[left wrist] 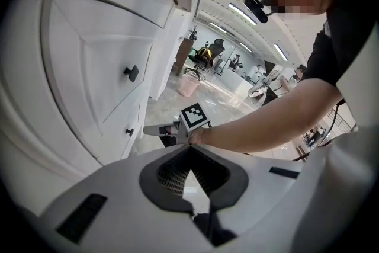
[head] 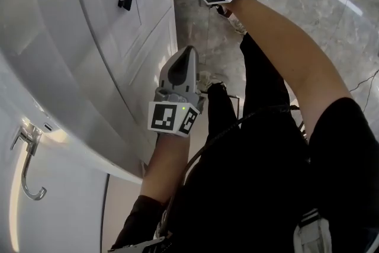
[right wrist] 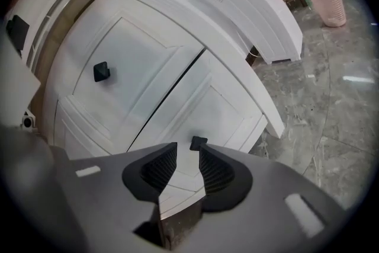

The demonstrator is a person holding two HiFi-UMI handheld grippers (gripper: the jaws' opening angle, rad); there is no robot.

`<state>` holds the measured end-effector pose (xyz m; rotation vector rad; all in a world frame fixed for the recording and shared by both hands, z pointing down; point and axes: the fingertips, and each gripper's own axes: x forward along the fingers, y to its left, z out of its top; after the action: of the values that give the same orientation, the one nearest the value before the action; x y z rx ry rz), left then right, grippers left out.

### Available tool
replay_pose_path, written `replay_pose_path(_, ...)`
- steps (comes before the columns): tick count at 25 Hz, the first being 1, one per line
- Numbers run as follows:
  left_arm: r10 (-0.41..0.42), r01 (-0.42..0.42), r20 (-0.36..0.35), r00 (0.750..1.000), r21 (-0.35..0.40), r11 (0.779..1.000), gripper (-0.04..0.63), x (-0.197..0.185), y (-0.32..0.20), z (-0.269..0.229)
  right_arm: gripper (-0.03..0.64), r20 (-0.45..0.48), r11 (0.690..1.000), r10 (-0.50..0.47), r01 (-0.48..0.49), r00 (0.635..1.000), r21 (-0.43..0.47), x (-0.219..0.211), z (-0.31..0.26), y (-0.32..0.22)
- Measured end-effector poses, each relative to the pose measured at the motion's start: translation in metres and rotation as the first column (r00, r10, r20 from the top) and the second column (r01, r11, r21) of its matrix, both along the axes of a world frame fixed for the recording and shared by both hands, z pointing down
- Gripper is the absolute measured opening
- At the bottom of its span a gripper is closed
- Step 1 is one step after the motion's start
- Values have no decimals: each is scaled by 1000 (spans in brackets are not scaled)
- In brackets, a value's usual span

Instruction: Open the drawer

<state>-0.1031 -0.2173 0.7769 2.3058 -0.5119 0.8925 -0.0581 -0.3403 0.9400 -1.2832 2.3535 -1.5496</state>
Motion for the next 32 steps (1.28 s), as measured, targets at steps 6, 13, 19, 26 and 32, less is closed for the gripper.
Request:
replay_pose_path(6, -49, 48, -18, 999, -25, 999, 2, 4, 2, 22, 121, 55, 999, -48, 48, 997, 15, -10, 13, -15)
replay_pose_path(13, -94, 94, -10, 995, -4, 996, 2, -3, -12, 34, 161, 109, 999, -34, 34, 994, -3, -19, 29, -29)
replay_pose_path(19, -103, 102, -23, 994, -10, 995, 2, -3, -12, 36, 176, 122, 999, -44, 47, 992, -24, -28, 41, -33)
replay_pose_path(26, -127, 127, -36, 991, 2, 992, 2, -5, -22, 35, 176, 206, 999, -21, 30, 978, -38, -35, 46, -40)
replay_pose_path(32, -122, 122, -56, 991, -7, 992, 2, -4, -20, 33, 163, 232, 1000, -7, 13, 973, -22, -37, 44, -49)
